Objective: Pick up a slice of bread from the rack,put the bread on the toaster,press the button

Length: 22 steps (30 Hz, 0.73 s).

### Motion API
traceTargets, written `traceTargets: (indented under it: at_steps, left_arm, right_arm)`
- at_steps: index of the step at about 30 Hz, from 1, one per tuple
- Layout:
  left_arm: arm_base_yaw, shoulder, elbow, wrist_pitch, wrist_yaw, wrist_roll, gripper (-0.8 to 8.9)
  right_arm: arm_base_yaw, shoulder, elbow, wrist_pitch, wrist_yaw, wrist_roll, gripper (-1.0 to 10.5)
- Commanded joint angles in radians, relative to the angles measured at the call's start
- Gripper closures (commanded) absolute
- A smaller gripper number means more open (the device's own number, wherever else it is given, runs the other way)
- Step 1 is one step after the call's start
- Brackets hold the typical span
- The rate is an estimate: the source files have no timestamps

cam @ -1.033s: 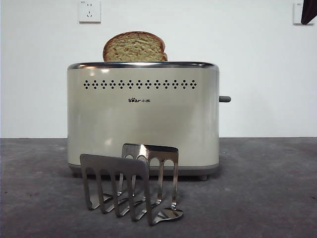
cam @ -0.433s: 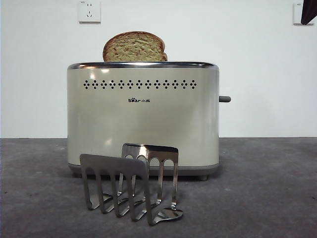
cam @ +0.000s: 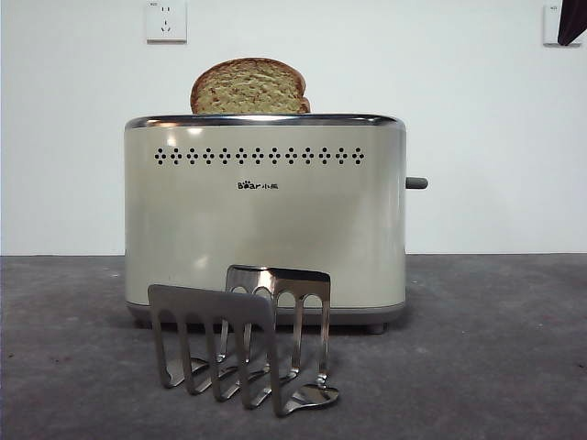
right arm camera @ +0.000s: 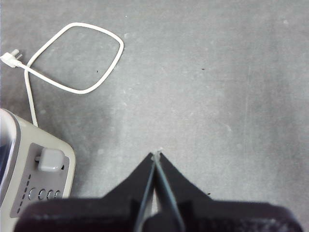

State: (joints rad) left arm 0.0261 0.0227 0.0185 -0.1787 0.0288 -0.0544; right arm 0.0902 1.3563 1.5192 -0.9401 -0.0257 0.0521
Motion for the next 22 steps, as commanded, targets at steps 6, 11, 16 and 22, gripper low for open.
traceTargets:
  at_steps: [6, 11, 16, 22]
  left_arm:
    - [0.003, 0.013, -0.010, 0.011, -0.003, -0.010, 8.17]
    - [0.003, 0.013, -0.010, 0.011, -0.003, -0.010, 8.17]
    - [0.003, 0.013, -0.010, 0.011, -0.003, -0.010, 8.17]
    - [0.003, 0.013, -0.010, 0.011, -0.003, -0.010, 8.17]
  right_arm:
    - [0.000, 0.003, 0.001, 0.007, 0.001, -0.005, 9.5]
    - [0.002, -0.061, 0.001, 0.005, 0.034, -0.005, 9.5]
    - [0.000, -0.200, 0.000, 0.004, 0.058, -0.005, 9.5]
    - [0.000, -0.378, -0.085, 0.092, 0.201, -0.016, 9.5]
